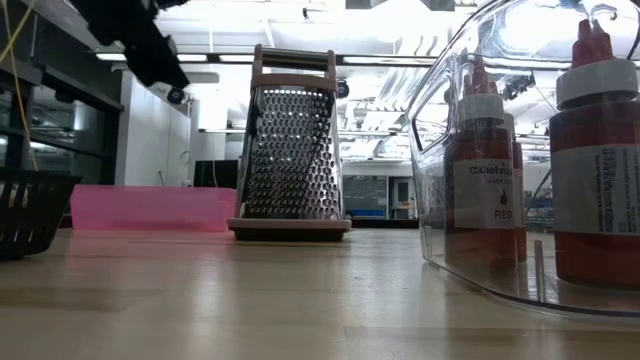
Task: Pick & Place Food Item
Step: Return to Home Position
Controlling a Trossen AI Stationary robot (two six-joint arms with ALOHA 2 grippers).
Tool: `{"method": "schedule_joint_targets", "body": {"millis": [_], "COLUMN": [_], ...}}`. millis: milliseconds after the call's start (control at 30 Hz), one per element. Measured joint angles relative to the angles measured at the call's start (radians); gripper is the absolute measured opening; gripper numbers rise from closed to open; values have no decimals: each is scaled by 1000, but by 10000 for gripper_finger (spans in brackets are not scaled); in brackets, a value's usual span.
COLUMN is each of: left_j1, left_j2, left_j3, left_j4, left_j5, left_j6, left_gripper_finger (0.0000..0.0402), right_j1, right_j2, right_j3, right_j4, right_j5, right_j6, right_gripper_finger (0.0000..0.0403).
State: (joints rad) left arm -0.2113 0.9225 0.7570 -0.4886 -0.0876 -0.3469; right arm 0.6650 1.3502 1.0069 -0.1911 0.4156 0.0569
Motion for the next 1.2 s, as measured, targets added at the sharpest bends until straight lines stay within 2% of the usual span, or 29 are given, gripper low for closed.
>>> {"method": "schedule_joint_targets", "body": {"millis": [167, 400, 733, 1033, 1200], "left_j1": [95, 208, 382, 458, 483], "left_j2": [18, -3, -109, -302, -416], "left_j3": [-23, -214, -357, -478, -554], "left_j4": [72, 344, 402, 399, 411], "left_j5": [88, 256, 391, 411, 387], "left_j6": [86, 119, 140, 133, 92], "left_gripper_finger": [216, 216, 216, 216, 216], "right_j1": [0, 0, 0, 0, 0], "right_j2": [0, 0, 0, 0, 0], "right_j3": [0, 0, 0, 0, 0], "right_j4": [0, 0, 0, 0, 0], "right_j5": [0, 0, 0, 0, 0], "right_j6": [0, 0, 0, 0, 0], "right_gripper_finger": [227, 227, 227, 227, 227]}}
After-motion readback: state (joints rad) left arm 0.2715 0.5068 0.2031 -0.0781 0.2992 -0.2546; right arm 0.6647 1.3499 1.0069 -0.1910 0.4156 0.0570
